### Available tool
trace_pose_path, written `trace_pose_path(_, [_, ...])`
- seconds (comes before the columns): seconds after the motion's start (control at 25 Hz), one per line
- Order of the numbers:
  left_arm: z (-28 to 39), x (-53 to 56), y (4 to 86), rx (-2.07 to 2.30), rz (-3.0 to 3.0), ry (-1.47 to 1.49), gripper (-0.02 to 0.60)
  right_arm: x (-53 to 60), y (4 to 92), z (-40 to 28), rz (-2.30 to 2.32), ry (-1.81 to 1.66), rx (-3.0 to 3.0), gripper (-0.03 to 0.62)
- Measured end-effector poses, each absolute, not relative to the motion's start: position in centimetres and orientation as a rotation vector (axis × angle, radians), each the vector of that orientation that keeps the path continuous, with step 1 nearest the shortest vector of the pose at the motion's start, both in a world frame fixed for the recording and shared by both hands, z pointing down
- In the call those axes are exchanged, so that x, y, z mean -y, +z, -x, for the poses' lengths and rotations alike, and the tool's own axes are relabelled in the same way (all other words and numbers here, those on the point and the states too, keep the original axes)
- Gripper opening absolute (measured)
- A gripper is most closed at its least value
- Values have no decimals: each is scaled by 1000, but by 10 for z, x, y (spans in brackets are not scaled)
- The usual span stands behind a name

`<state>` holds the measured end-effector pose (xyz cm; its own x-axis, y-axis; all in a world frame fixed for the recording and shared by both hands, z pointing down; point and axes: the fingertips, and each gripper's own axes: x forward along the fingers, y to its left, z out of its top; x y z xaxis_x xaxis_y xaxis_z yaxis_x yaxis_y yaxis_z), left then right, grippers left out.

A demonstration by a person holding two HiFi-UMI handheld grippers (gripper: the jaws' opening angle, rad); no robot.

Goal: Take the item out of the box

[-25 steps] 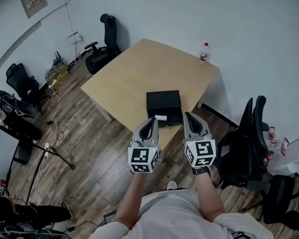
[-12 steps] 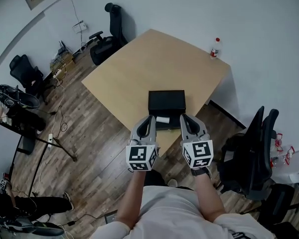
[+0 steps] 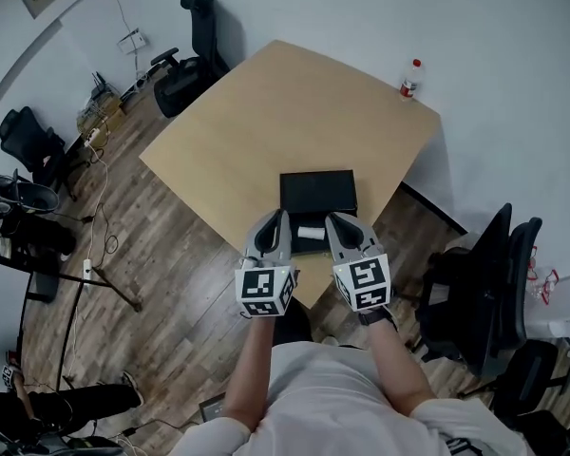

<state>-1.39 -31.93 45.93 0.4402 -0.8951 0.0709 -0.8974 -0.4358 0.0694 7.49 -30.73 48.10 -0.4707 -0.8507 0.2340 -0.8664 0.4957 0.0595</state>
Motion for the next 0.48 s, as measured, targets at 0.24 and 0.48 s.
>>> trace_pose_path(0.24, [9, 355, 472, 1555, -2607, 62, 8, 343, 504, -63, -1425, 127, 2478, 14])
trace_pose_path(0.48, [21, 382, 498, 1534, -2566, 120, 9, 361, 546, -56, -1304, 201, 2432, 14])
